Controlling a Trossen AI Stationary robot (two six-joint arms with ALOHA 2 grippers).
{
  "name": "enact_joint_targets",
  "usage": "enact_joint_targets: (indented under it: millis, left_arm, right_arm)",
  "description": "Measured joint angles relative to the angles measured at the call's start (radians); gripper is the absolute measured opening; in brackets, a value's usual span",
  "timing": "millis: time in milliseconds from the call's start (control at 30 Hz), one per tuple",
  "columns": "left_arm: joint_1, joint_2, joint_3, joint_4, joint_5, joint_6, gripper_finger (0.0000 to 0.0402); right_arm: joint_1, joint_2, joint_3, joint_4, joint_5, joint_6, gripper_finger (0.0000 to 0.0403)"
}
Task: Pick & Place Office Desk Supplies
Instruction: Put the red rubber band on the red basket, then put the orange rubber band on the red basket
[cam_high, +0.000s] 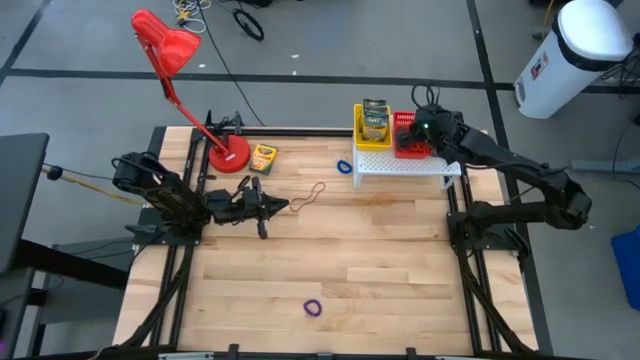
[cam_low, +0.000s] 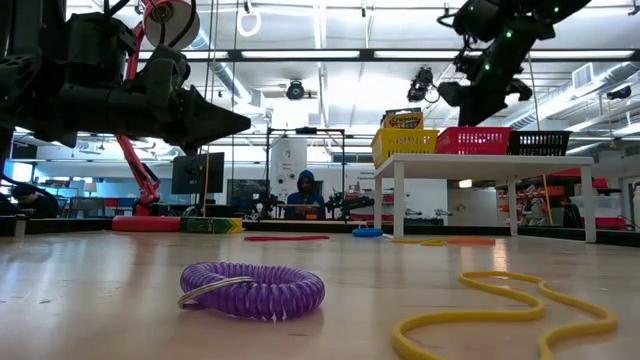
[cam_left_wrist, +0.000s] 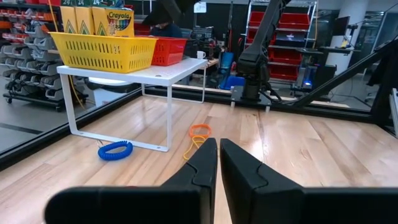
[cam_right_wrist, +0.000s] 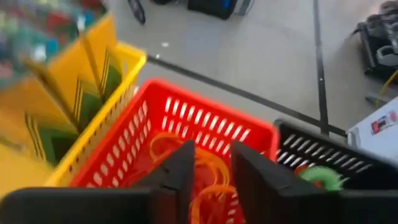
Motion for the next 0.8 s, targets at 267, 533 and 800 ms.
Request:
enact_joint_targets:
  millis: [267, 533, 800]
  left_arm:
    - [0.0, 0.0, 0.0, 0.0, 0.0, 0.0, 0.0028]
    - [0.0, 0.0, 0.0, 0.0, 0.0, 0.0, 0.0028]
    - [0.0, 0.0, 0.0, 0.0, 0.0, 0.0, 0.0028]
  right_arm:
    - [0.055, -0.001, 0.147, -0.148, -0.044, 0.097, 0.0219]
    - [0.291, -0.002, 0.224, -0.219, -0.124, 0.112, 0.0139]
    - [0.682, -0.001, 0.098, -0.004, -0.058, 0.093, 0.0019]
